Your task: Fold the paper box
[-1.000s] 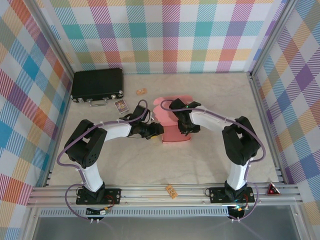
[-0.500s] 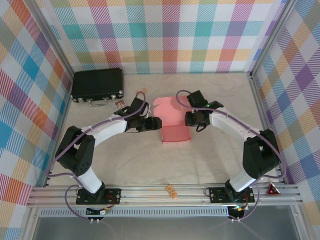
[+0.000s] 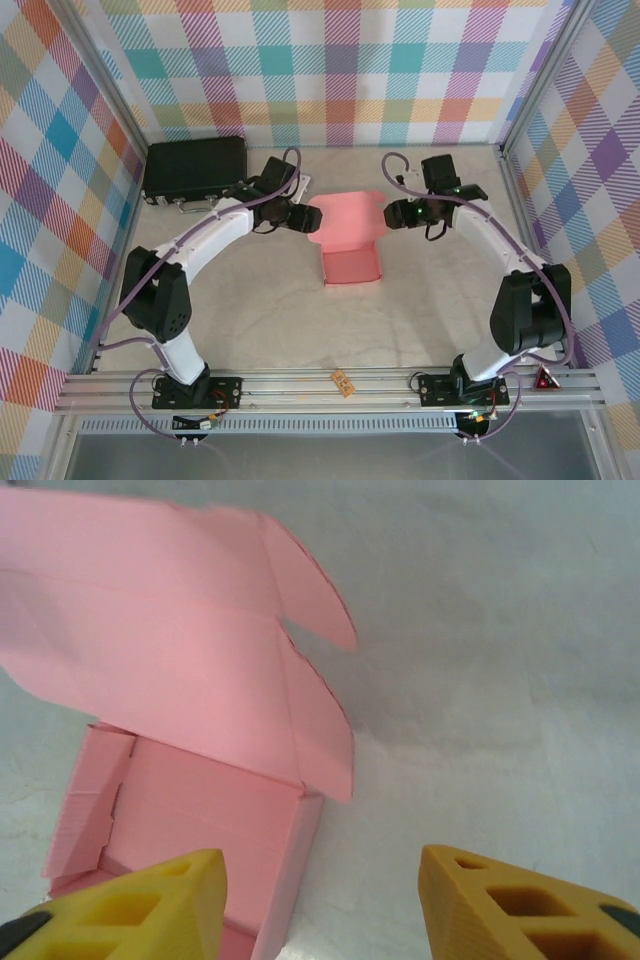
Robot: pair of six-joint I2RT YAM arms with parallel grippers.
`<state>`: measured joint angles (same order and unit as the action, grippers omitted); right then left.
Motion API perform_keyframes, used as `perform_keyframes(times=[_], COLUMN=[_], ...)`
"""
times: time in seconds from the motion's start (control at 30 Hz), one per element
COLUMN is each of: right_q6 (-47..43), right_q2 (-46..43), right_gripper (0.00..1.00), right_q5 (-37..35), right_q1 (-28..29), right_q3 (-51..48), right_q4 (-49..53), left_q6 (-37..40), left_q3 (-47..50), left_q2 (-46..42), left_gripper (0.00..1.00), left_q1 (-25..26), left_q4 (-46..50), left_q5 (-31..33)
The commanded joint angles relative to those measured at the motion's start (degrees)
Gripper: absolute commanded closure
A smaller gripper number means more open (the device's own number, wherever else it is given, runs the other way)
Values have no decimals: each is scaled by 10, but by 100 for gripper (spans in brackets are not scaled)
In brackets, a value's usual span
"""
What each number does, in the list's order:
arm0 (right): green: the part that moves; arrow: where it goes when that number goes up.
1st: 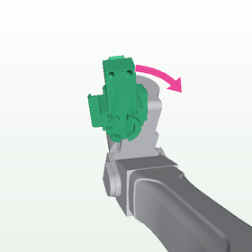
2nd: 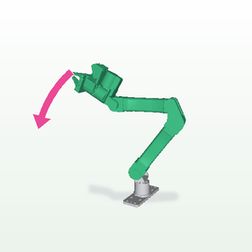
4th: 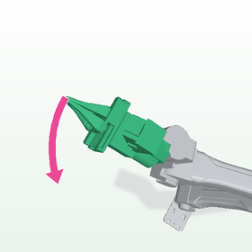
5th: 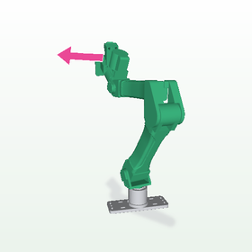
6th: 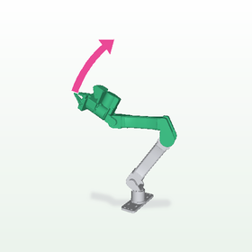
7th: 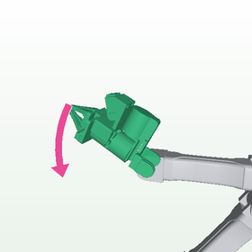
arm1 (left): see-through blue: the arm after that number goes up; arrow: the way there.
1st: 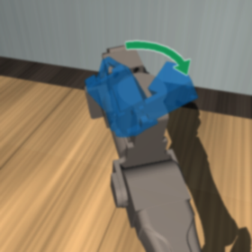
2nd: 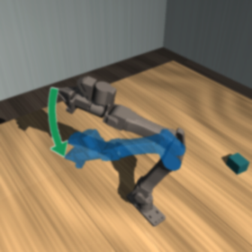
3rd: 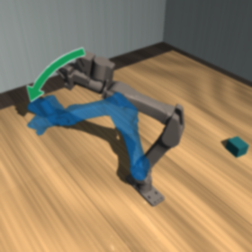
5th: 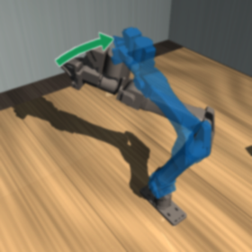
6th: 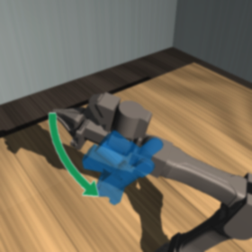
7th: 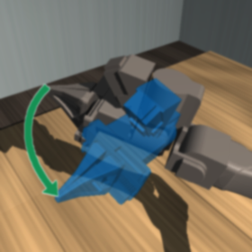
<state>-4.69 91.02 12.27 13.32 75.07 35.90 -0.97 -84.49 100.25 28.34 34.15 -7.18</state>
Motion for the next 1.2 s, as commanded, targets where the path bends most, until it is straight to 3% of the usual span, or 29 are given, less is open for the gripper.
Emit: perform_keyframes(times=[0.0,0.3,0.43,0.77,1.17], right_q6=[-127,-186,-197,-199,-179], right_q2=[42,120,130,168,194], right_gripper=[44,41,41,46,56], right_q5=[81,71,97,143,149], right_q1=[-13,-28,-28,-28,-27], right_q3=[47,117,118,136,153], right_q4=[38,67,57,71,81], left_q6=[61,96,104,107,101], left_q3=[-35,-77,-87,-93,-103], left_q2=[28,70,86,117,128], left_gripper=[31,27,28,37,50], left_q1=[-16,-37,-39,-39,-39], left_q4=[44,52,52,42,40], left_q5=[-35,-78,-101,-129,-136])
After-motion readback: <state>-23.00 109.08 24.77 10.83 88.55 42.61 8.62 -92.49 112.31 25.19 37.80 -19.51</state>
